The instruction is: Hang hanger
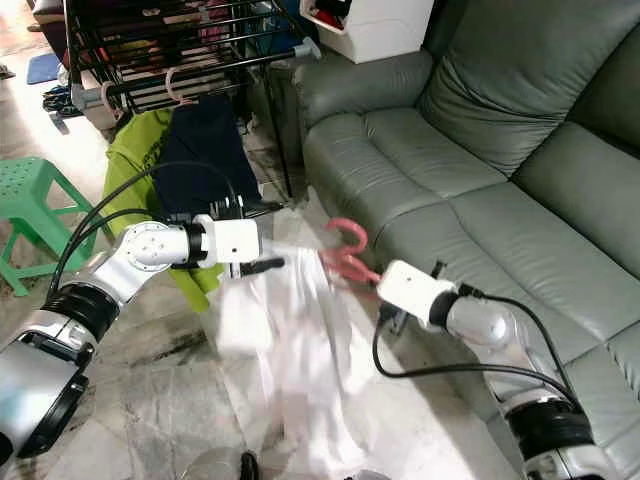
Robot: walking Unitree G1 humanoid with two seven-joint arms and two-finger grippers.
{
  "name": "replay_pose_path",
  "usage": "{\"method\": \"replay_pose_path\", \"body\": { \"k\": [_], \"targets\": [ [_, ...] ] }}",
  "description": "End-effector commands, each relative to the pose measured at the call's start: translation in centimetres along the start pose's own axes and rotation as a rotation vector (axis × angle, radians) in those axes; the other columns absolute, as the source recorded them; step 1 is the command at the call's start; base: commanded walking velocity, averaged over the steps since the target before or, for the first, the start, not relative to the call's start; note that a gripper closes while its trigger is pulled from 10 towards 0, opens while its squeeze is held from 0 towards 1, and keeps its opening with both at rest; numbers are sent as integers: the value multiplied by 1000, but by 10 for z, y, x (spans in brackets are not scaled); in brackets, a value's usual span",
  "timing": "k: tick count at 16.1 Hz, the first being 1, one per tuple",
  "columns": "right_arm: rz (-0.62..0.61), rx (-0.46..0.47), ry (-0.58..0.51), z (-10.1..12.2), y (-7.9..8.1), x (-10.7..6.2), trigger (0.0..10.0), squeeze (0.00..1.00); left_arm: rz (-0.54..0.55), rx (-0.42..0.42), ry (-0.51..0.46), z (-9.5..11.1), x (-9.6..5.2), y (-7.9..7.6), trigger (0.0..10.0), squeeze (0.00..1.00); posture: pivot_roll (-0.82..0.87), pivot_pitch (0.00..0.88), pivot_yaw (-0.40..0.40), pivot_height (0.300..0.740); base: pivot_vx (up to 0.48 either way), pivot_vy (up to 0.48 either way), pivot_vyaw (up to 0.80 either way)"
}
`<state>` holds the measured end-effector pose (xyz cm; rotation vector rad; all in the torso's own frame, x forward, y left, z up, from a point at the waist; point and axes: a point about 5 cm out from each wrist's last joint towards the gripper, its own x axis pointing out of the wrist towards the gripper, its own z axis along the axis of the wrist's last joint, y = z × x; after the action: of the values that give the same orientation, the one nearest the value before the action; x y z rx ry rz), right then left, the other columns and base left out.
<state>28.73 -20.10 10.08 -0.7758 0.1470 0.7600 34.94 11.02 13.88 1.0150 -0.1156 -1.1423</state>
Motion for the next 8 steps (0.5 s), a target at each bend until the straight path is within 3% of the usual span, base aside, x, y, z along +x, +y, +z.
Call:
{"method": "replay_pose_path", "body": {
  "k": [1, 4, 5, 6, 8],
  "targets": [
    [-73, -32, -83, 16, -15, -1, 10000, 0, -59, 9, 32, -5, -2, -5, 10000, 1000, -74, 0, 38, 740, 0, 0, 0],
    [-69, -42, -112, 19, -14, -1, 10000, 0, -73, 23, 46, -5, 2, -5, 10000, 1000, -78, 0, 39, 740, 0, 0, 0],
    [-27, -31, -122, 21, -9, 0, 10000, 0, -91, 49, 60, -5, 3, -6, 10000, 792, -78, 0, 39, 740, 0, 0, 0],
    [9, -59, -125, 23, -4, 0, 10000, 0, -95, 54, 68, -5, 5, -6, 10000, 0, -82, 0, 42, 740, 0, 0, 0],
    [25, -59, -132, 24, -2, 0, 10000, 0, -102, 71, 89, -7, 5, -6, 10000, 0, -82, 0, 42, 740, 0, 0, 0]
  ]
}}
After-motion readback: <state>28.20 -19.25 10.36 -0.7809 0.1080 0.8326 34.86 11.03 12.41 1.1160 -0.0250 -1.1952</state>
